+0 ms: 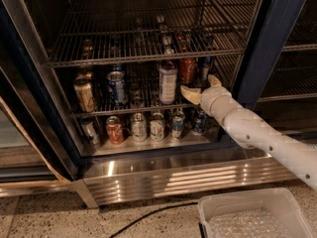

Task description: Pick coke can from middle shelf of fridge

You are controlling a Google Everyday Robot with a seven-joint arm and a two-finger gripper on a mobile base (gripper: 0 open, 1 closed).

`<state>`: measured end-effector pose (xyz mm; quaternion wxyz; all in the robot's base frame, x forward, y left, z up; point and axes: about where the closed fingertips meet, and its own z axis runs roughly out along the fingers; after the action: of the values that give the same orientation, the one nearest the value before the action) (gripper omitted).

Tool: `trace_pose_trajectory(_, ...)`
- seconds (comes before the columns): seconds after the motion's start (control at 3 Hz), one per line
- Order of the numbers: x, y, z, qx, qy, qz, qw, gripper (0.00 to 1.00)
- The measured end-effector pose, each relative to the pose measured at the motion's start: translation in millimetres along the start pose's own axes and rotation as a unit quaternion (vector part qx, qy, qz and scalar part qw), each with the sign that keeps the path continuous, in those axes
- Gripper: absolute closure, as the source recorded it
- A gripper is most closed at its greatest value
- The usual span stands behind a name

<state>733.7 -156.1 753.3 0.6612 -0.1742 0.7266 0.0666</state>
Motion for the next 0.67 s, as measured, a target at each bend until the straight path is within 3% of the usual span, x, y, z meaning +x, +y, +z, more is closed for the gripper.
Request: trace_pose_trajectory(0.67,-6,9,25,-0.005,-0.008,-0.008,0.9999,0.38)
